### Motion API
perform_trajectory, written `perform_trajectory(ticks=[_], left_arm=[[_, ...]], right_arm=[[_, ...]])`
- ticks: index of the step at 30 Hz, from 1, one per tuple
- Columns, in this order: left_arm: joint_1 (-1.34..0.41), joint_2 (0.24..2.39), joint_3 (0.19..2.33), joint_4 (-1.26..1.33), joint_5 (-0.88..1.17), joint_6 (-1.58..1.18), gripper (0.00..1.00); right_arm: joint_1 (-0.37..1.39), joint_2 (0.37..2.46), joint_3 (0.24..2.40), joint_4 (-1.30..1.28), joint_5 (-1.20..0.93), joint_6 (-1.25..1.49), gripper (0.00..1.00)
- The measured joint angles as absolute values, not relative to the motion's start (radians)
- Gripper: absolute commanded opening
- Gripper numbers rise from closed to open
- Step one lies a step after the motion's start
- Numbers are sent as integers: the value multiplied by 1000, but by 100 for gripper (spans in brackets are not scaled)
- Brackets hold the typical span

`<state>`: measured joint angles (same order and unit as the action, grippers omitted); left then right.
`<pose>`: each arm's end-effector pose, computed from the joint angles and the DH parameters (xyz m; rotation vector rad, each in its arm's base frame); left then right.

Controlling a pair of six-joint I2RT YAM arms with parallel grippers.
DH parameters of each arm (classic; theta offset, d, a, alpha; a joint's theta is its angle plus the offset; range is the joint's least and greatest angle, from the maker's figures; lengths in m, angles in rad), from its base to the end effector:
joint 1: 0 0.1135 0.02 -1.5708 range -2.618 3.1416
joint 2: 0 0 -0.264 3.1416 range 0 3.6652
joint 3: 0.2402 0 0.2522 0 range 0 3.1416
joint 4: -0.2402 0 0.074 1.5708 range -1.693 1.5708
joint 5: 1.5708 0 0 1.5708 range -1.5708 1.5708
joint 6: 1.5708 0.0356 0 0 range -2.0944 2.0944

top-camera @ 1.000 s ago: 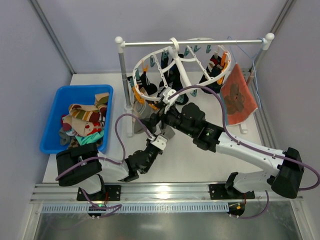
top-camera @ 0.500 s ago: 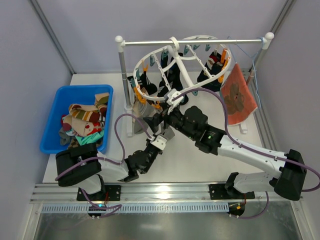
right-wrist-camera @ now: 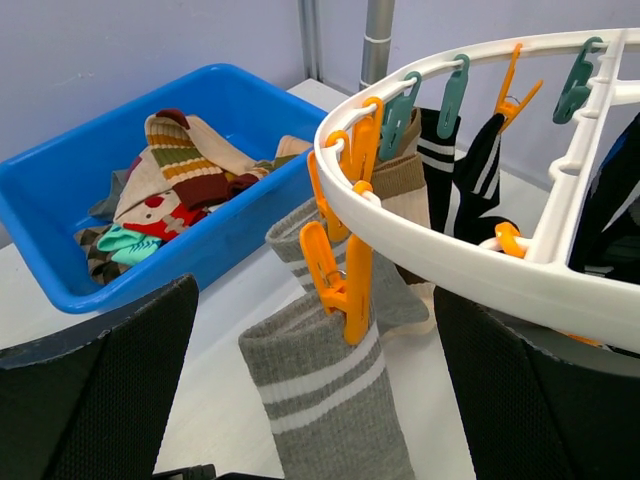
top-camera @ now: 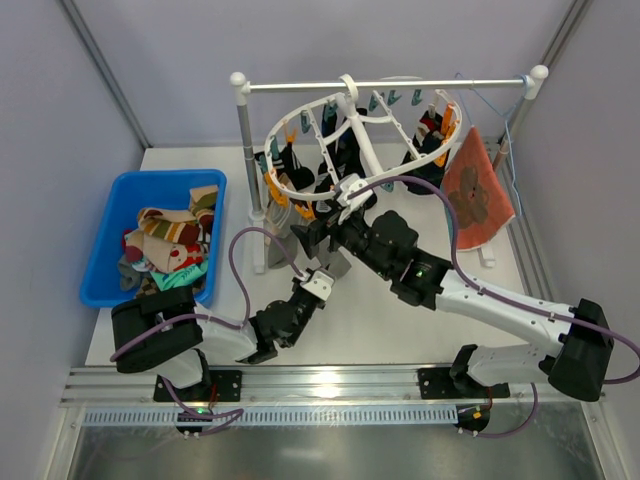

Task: Remove the socks clipped to the hanger
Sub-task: Remove the sock from the hanger.

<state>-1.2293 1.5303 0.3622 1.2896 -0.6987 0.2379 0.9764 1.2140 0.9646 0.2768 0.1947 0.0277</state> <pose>0.1090 -0.2383 0.1877 0.4997 1.3983 -0.2977 0.1675 0.2355 0.3615 -0.5776 1.4703 0.6428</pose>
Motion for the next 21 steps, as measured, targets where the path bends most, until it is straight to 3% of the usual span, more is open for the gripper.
perform_trajectory(ticks=[10, 21], left_arm=[[-1229, 1530, 362, 1290, -696, 234, 0], [-1229, 1530, 362, 1290, -695, 224, 0]], right_arm=[[976, 1308, 979, 285, 220, 4, 100], [976, 1350, 979, 385, 225, -41, 83]])
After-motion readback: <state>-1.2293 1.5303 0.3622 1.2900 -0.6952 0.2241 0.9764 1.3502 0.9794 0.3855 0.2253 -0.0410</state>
